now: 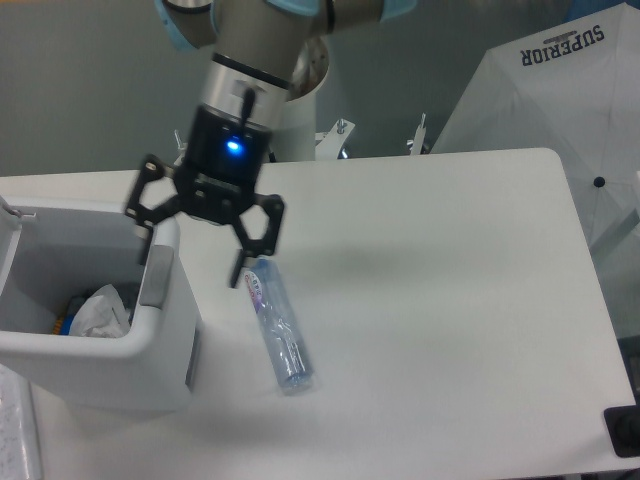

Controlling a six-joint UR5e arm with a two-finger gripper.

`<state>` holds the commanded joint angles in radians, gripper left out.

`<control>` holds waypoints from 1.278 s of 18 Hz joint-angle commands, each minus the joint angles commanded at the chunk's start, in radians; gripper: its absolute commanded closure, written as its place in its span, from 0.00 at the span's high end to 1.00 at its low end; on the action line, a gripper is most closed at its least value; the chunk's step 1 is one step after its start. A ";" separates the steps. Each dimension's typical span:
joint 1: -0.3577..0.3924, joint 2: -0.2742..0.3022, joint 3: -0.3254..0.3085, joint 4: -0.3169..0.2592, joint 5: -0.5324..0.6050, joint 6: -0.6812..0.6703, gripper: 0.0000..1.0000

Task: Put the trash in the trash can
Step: 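Move the open gripper over the clear plastic water bottle, then lower the gripper onto the bottle's end and close on it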

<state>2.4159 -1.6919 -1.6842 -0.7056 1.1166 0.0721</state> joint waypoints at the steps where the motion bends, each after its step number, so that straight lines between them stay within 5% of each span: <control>1: 0.008 -0.009 -0.003 -0.002 0.003 -0.002 0.99; 10: 0.031 -0.146 0.000 -0.070 0.060 0.003 0.99; 23: -0.006 -0.284 -0.032 -0.071 0.196 0.015 0.97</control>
<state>2.4099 -1.9757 -1.7165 -0.7762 1.3131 0.0874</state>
